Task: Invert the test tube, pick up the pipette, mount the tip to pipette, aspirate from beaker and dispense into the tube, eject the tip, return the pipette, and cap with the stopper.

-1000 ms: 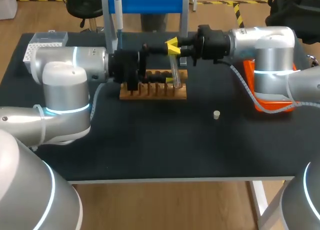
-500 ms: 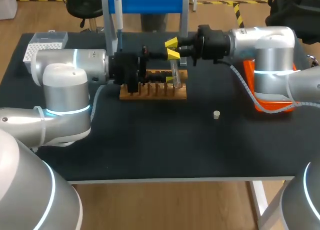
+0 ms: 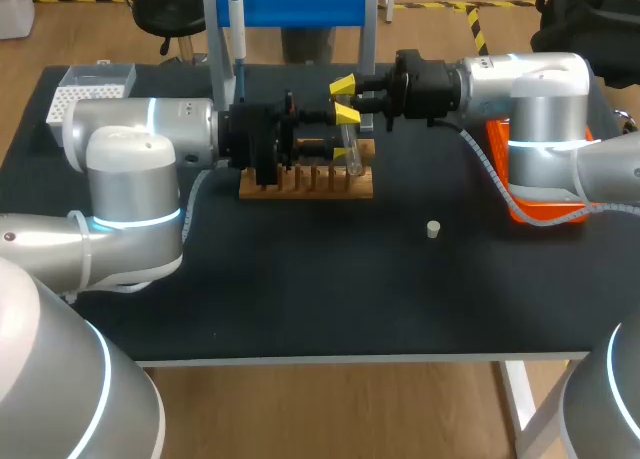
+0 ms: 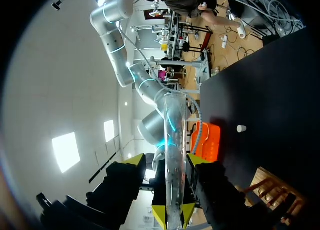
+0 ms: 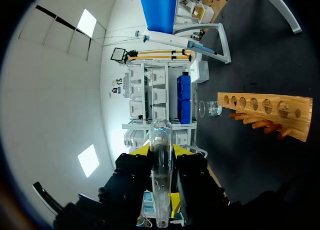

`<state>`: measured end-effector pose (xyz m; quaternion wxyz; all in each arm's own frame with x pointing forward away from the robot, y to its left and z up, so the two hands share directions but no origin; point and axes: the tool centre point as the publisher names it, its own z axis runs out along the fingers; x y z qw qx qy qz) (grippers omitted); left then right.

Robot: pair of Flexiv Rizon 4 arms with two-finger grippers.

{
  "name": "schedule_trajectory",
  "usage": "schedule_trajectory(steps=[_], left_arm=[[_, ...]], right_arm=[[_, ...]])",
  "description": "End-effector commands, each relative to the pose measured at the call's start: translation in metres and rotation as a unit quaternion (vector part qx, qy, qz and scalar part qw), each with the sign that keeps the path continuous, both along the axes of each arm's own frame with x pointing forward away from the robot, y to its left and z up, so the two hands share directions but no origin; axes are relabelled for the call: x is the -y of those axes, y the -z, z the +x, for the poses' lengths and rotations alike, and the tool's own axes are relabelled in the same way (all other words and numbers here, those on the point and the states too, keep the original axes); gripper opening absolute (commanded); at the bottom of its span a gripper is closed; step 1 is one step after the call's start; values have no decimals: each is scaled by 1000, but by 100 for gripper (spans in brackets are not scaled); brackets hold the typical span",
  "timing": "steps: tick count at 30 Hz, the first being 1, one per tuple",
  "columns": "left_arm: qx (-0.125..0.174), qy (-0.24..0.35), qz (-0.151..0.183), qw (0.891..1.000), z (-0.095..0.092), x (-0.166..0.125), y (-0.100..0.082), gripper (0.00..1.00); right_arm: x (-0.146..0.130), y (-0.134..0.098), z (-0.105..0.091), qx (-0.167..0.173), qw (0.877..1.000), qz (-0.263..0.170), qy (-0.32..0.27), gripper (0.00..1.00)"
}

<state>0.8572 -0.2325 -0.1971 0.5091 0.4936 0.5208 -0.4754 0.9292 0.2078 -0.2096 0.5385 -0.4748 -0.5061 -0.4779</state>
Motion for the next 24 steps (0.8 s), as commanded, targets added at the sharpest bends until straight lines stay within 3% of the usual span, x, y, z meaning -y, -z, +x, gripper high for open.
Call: schedule_trajectory(steps=[1,6,7,8,10,17,18,19,20,24], left_arm=[[2,-1,0,1000,-1,1,1,46],[3,1,0,1000,-1,1,0,36],[3,1,0,1000,-1,1,0,29],[3,1,0,1000,-1,1,0,12],[3,1,0,1000,-1,1,0,0],[2,1,1,1000,-2,1,0,0],[2,1,1,1000,-2,1,0,0],[2,1,1,1000,-2,1,0,0],[1,2,1,1000,-2,1,0,0],[-1,7,2,1000,-2,1,0,0]], right_arm=[[1,-1,0,0,1000,-1,-1,0],[1,-1,0,0,1000,-1,-1,0],[1,-1,0,0,1000,-1,-1,0],[1,-1,0,0,1000,-1,-1,0],[1,-1,0,0,1000,-1,-1,0],[1,-1,0,0,1000,-1,-1,0],[1,-1,0,0,1000,-1,-1,15],[1,-1,0,0,1000,-1,-1,47],[1,-1,0,0,1000,-1,-1,100],[1,-1,0,0,1000,-1,-1,100]])
